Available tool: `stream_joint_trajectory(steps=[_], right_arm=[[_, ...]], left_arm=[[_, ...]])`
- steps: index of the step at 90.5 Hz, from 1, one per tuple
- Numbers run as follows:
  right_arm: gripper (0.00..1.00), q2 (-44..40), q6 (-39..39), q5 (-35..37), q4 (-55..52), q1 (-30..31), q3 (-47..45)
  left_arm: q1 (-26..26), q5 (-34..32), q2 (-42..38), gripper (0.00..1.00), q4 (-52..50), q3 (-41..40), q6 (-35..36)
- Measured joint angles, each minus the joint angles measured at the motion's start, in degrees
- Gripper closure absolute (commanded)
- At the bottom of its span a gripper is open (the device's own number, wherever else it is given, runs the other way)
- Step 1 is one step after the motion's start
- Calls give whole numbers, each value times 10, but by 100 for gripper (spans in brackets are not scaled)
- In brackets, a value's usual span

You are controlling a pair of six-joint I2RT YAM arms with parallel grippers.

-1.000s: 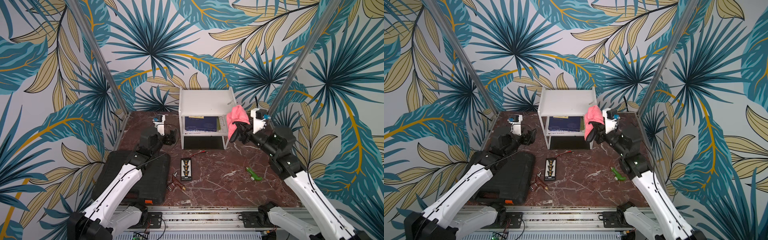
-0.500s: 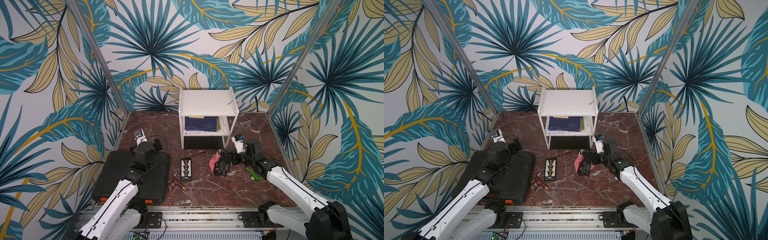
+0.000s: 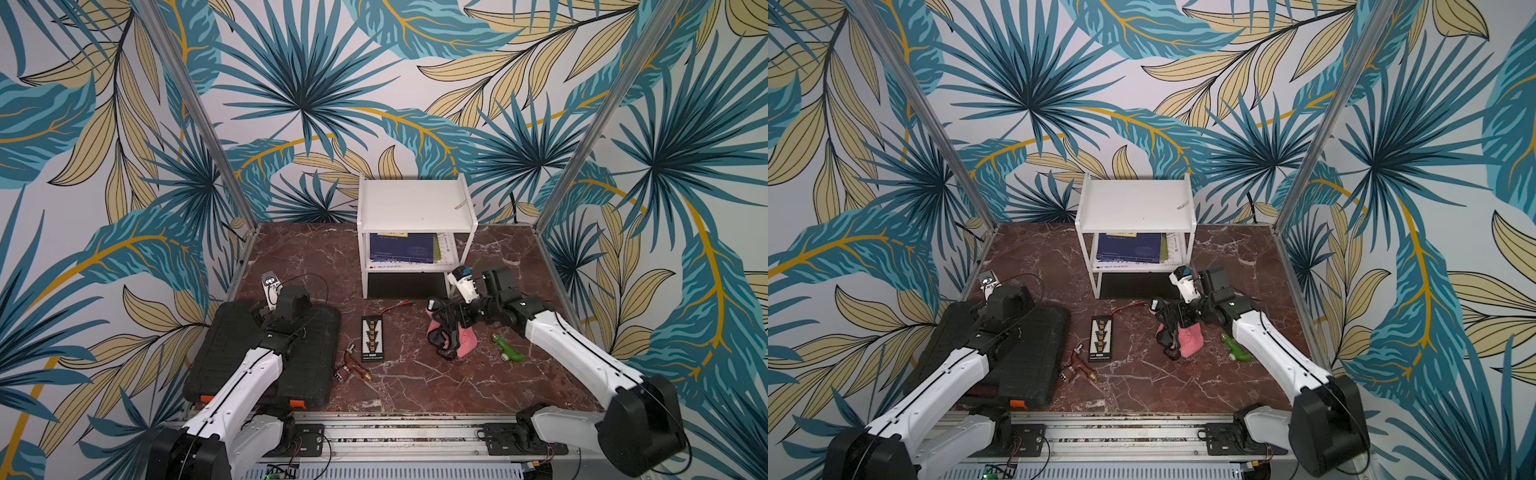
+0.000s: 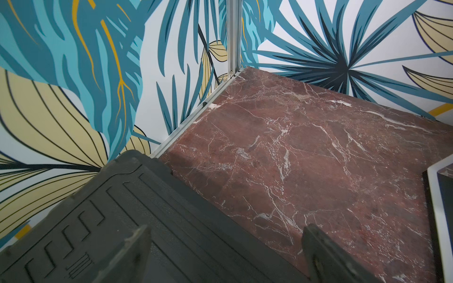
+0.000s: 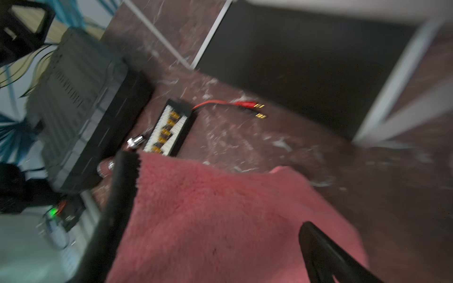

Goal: Wipe the bookshelf clean with a cloth
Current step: Place the cleaning item at the center of the board.

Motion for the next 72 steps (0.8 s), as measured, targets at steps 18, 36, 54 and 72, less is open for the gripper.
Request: stream_joint_trajectory(steps=[18,36,54,72], right_arm=[[0,-113,200,-40,75,-57,-134],[1,-232,333,-38,249,-73,-148],[1,-163,382,-50,314,-78,-159],[0,-170,380,-17,274,-79,-153]], left_arm=[[2,1,0,0,-2,0,-2],[-4,204,-16,0,12,11,5],[-216,462,38,0,157,29,48],[-396,575,226,0,288,104,87]])
